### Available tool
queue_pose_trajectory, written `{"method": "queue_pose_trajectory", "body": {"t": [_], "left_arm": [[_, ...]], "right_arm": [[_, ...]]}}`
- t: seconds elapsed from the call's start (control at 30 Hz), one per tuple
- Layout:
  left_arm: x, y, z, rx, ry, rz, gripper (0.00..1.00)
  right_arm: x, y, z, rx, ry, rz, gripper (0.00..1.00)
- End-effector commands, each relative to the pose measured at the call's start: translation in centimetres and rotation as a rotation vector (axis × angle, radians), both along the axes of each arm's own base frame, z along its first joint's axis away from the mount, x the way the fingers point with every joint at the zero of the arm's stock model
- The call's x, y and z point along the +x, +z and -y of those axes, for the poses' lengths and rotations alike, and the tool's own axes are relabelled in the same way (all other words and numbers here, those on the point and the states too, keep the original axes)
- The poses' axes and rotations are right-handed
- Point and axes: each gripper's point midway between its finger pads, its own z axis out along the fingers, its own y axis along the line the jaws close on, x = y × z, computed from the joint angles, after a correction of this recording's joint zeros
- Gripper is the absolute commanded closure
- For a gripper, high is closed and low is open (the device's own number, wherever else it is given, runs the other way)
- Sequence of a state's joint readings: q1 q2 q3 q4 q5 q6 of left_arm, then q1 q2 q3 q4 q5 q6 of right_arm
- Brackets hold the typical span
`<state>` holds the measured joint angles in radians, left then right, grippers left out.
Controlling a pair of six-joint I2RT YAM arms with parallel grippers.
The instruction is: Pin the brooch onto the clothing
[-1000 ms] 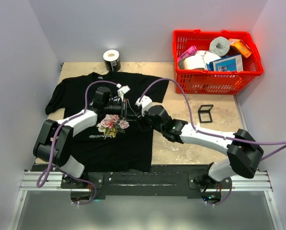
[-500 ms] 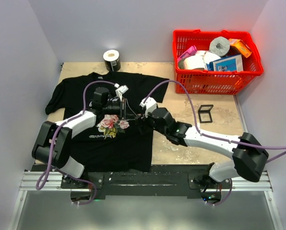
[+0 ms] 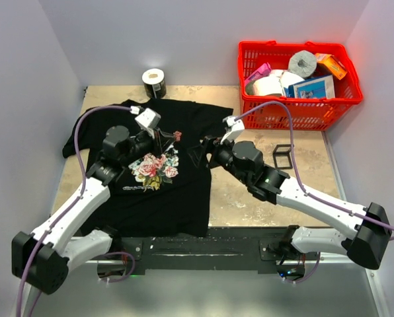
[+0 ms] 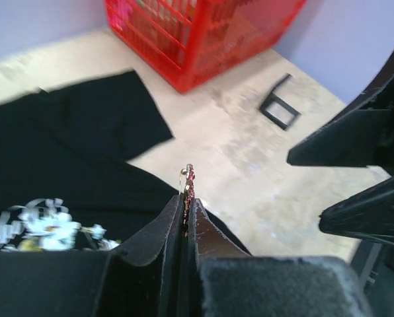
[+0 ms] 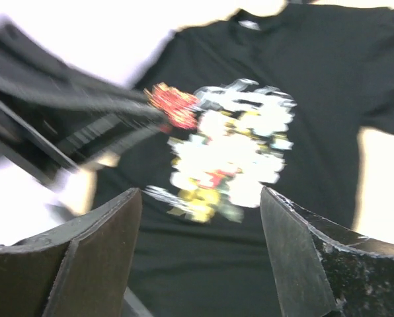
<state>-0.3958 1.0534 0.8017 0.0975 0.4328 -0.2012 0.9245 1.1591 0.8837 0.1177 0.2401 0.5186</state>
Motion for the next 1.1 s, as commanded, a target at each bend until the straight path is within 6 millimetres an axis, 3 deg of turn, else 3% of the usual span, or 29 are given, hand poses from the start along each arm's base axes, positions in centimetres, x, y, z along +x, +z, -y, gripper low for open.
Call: {"method": "queue_pose_trajectory", "body": {"t": [0.0, 0.23, 0.5, 0.83, 1.07], "left_arm": [[0.8, 0.3, -2.4, 0.176, 0.189, 0.165, 1.00], [-1.2, 1.2, -2.1, 0.268, 0.241, 0.310, 1.00], [-1.8, 1.0, -1.2, 0.280, 0.219, 0.330, 1.00], [-2.4, 0.4, -0.1, 0.312, 0.185, 0.327, 1.00], [-2.8, 0.3, 0.4, 0.314, 0.173, 0.333, 1.00]], "right_arm": [[-1.0, 6.6, -2.4, 0.350, 0.049, -0.096, 0.26], [-1.1, 8.7, -4.7, 0.582, 0.096, -0.198, 0.33], [0.1, 6.4, -6.8, 0.590, 0.083, -0.303, 0.37], [1.5, 6.0, -6.4, 0.639, -0.006, -0.319, 0.43], [2.1, 4.4, -6.9, 0.616, -0.032, -0.352, 0.46]]}}
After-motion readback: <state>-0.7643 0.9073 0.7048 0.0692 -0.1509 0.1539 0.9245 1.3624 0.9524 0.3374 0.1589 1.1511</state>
